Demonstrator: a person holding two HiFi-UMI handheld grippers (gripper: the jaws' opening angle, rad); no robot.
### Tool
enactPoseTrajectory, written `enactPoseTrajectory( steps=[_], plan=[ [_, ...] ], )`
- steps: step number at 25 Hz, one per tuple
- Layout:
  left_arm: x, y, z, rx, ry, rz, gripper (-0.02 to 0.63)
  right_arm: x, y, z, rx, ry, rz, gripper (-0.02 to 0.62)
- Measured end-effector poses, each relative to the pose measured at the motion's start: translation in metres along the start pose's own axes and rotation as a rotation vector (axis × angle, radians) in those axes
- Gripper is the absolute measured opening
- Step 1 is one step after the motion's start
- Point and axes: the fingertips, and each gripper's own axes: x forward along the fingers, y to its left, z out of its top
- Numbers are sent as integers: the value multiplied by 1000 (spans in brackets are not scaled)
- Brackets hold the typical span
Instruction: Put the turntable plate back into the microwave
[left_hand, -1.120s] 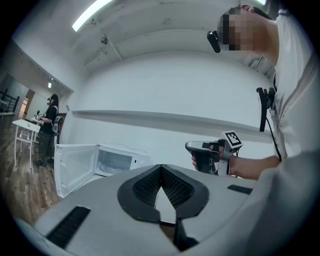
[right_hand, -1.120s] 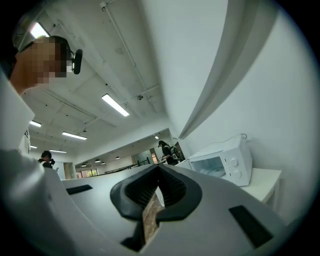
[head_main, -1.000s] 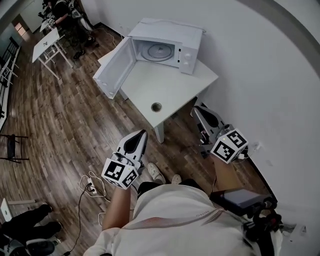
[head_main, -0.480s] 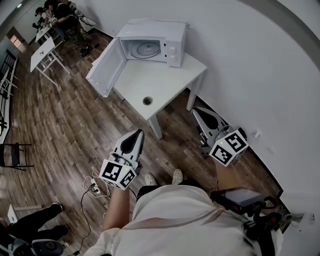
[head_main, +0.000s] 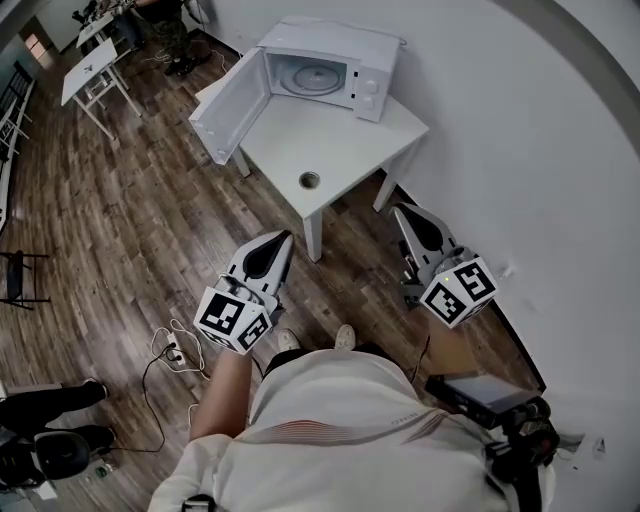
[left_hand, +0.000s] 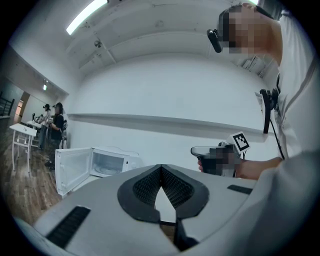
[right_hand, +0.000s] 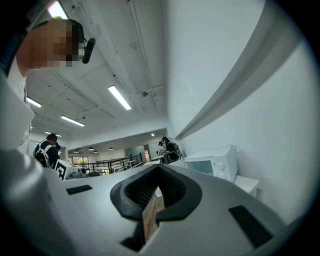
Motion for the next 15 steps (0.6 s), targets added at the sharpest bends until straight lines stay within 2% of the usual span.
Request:
enactPoseTrajectory(
  steps=[15],
  plan=[
    [-10, 15, 12, -1, -30, -25, 11, 18, 22, 4, -27, 11, -7, 5]
  ],
)
